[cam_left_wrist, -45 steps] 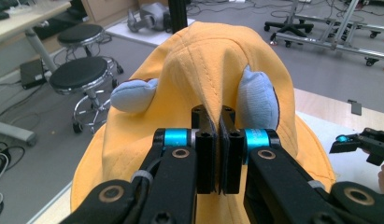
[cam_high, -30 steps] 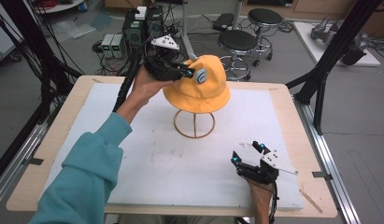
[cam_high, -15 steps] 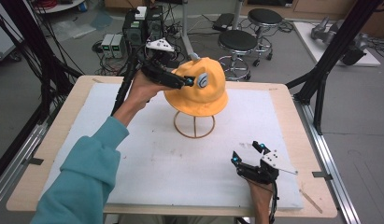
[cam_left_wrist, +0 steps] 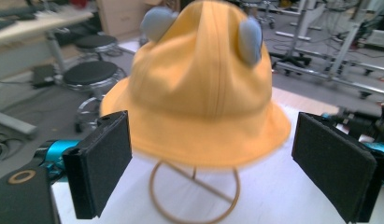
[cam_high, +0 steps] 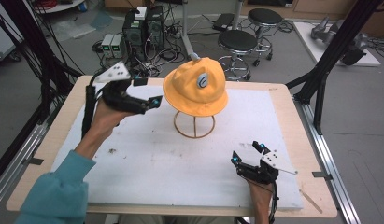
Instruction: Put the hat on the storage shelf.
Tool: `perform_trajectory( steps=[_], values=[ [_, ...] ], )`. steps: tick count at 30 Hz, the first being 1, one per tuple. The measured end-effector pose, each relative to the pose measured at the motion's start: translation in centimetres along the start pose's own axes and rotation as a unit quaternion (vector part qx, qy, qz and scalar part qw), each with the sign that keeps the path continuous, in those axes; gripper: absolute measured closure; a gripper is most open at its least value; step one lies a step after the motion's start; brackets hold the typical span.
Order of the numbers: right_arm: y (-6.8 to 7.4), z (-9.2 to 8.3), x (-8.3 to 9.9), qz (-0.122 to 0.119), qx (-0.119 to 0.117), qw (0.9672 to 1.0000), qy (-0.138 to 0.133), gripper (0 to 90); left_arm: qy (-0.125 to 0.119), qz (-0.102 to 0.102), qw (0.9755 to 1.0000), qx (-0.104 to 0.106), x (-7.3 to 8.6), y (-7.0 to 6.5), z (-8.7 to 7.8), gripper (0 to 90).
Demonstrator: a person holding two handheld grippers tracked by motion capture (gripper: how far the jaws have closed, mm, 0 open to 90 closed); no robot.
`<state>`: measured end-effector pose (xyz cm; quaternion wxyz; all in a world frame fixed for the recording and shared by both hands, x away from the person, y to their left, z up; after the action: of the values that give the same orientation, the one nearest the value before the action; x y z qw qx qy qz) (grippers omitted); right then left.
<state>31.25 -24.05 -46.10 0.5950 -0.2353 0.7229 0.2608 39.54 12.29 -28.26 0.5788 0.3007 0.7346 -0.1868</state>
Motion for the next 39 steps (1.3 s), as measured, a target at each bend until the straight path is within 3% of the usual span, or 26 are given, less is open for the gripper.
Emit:
perform_trajectory(
  steps=[5,12,19,23,30,35,39],
  values=[
    [0.0,0.0,0.0,0.001,0.0,1.0,0.002,10.5,0.006,-0.002,1.0,-0.003,4.8,0.3,-3.1,12.1],
    [0.0,0.1,0.0,0.002,0.001,1.0,0.005,10.4,-0.019,-0.014,0.9994,-0.025,10.5,1.5,-6.6,11.1],
    [0.1,0.2,0.0,-0.002,0.003,0.9999,0.011,10.5,-0.047,-0.046,0.9967,-0.048,15.1,3.2,-8.6,11.1],
    [0.1,0.2,0.0,-0.001,0.007,0.9999,0.011,10.5,-0.055,-0.05,0.9956,-0.058,16.7,3.8,-9.0,11.1],
    [0.0,0.2,0.0,-0.002,0.008,0.9999,0.012,10.5,-0.071,-0.046,0.9932,-0.08,19.0,3.5,-8.9,11.1],
    [0.0,0.2,0.0,0.0,0.005,0.9999,0.012,10.4,-0.047,-0.057,0.9933,-0.088,20.8,3.3,-8.1,11.2],
    [0.0,0.1,0.0,0.001,0.006,0.9999,0.008,10.4,-0.054,-0.059,0.9919,-0.099,20.7,3.4,-8.3,11.2]
  ],
)
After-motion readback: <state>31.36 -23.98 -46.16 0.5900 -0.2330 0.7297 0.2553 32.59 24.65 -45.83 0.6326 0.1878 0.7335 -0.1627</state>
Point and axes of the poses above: each handheld gripper's, and its own axes: z roughly forward along the jaws, x roughly out of its underside, y roughly to its left, the point moved 6 cm from there along z, roughly forward along the jaws, and after that the axes turned 13 degrees about -x, right-handed, at the moved point
